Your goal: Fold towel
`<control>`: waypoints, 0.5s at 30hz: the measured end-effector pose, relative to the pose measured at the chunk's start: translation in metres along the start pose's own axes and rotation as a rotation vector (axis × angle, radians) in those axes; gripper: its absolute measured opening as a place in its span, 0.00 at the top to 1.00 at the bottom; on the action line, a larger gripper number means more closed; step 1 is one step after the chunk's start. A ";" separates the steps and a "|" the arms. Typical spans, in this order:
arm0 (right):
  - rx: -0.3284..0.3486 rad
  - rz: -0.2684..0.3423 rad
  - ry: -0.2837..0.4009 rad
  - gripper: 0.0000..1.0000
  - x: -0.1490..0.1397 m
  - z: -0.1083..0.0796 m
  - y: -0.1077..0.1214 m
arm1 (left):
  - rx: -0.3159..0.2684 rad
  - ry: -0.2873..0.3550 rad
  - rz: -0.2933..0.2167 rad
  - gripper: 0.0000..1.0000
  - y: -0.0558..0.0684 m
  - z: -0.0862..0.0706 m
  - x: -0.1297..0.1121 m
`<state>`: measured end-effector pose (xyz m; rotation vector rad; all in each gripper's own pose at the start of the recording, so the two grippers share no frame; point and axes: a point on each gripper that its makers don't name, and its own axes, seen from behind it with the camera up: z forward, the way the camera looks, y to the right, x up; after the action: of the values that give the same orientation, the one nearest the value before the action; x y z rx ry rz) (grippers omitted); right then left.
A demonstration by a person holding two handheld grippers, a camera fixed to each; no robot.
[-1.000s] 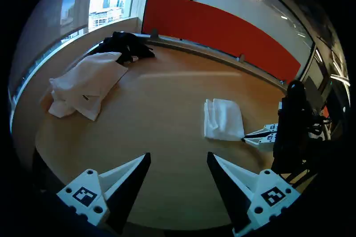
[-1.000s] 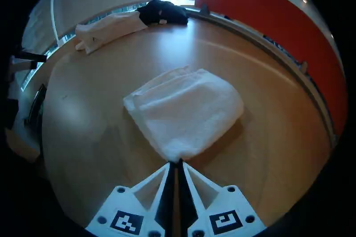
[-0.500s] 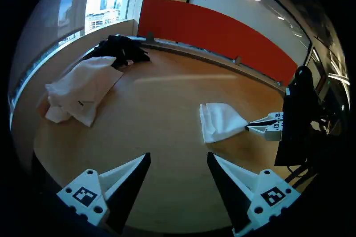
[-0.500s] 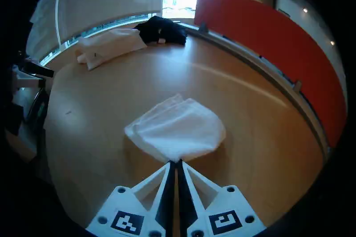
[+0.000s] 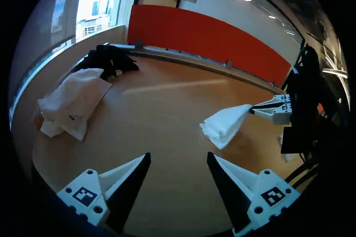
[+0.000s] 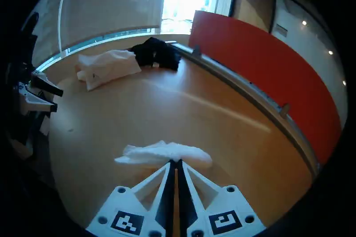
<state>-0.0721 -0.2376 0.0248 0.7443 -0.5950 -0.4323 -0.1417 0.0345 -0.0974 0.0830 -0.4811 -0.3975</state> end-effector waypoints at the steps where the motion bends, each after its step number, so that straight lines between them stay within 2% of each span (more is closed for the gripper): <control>1: -0.005 0.003 0.003 0.96 0.002 -0.004 0.004 | -0.005 0.001 0.004 0.06 0.002 0.001 0.002; 9: -0.058 0.036 0.018 0.96 0.007 -0.039 0.040 | -0.050 0.000 0.024 0.06 0.020 0.011 0.012; 15: -0.116 0.067 0.008 0.96 -0.011 -0.071 0.073 | -0.085 -0.007 0.035 0.06 0.037 0.020 0.016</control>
<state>-0.0240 -0.1481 0.0329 0.6134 -0.5807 -0.3989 -0.1249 0.0622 -0.0666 -0.0093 -0.4712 -0.3834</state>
